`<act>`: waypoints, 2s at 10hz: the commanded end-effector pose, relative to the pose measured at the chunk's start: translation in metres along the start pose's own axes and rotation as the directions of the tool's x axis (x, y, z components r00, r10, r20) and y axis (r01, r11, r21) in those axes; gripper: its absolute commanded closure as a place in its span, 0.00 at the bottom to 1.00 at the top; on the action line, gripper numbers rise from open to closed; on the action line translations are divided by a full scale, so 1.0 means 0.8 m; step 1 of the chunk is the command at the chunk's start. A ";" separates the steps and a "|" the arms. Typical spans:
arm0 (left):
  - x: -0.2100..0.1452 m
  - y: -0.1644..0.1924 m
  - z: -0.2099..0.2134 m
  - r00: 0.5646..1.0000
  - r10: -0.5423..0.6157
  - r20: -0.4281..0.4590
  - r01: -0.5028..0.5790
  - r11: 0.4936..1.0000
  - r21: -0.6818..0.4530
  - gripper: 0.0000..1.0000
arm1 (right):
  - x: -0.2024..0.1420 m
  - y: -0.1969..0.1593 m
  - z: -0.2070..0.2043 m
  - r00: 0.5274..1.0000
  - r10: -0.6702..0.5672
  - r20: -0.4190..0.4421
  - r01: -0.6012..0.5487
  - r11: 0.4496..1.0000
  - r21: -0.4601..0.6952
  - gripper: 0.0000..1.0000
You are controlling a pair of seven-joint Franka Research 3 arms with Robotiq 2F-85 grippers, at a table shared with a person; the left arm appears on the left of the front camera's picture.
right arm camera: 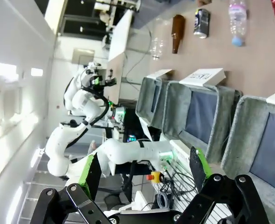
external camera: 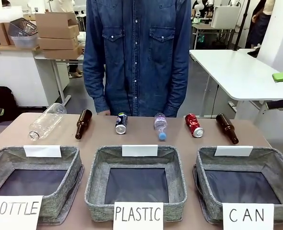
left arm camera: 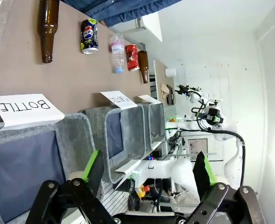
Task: Sort the can waste into the basket.
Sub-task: Pick up the can waste from the table and place it in the right Fabric basket.
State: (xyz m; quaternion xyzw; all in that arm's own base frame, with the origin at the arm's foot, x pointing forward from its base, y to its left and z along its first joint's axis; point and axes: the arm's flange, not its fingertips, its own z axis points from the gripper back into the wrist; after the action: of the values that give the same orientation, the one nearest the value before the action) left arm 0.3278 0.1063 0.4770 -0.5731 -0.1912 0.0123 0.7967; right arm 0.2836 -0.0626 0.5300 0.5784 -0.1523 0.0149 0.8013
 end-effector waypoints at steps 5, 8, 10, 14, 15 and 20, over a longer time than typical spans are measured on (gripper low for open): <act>0.001 0.002 0.009 0.999 -0.032 -0.004 0.032 0.999 0.003 0.00 | 0.105 0.008 -0.072 0.984 0.106 0.143 0.031 0.687 -0.726 0.00; 0.001 0.002 0.009 0.999 -0.032 -0.004 0.032 0.999 0.003 0.00 | 0.146 -0.007 -0.119 0.993 0.087 -0.083 -0.117 0.542 -0.832 0.00; 0.001 0.002 0.009 0.999 -0.032 -0.004 0.032 0.999 0.003 0.00 | 0.134 -0.003 -0.125 0.980 0.201 0.009 -0.120 0.620 -0.776 0.00; 0.001 0.002 0.009 0.999 -0.032 -0.004 0.032 0.999 0.003 0.00 | 0.178 -0.022 -0.173 0.958 0.210 -0.198 -0.276 0.470 -0.838 0.00; 0.001 0.002 0.009 0.999 -0.032 -0.004 0.032 0.999 0.003 0.00 | 0.212 -0.031 -0.195 0.948 0.213 -0.235 -0.308 0.445 -0.841 0.00; 0.001 0.002 0.009 0.999 -0.032 -0.004 0.032 0.999 0.003 0.00 | 0.326 -0.132 -0.316 0.940 0.031 -0.339 -0.315 0.453 -0.834 0.00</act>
State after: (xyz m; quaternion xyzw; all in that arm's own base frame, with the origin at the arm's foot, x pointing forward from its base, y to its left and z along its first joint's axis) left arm 0.3272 0.1128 0.4771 -0.5663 -0.1933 0.0094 0.8011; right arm 0.5878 0.0841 0.4281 0.0711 -0.1162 0.1172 0.9837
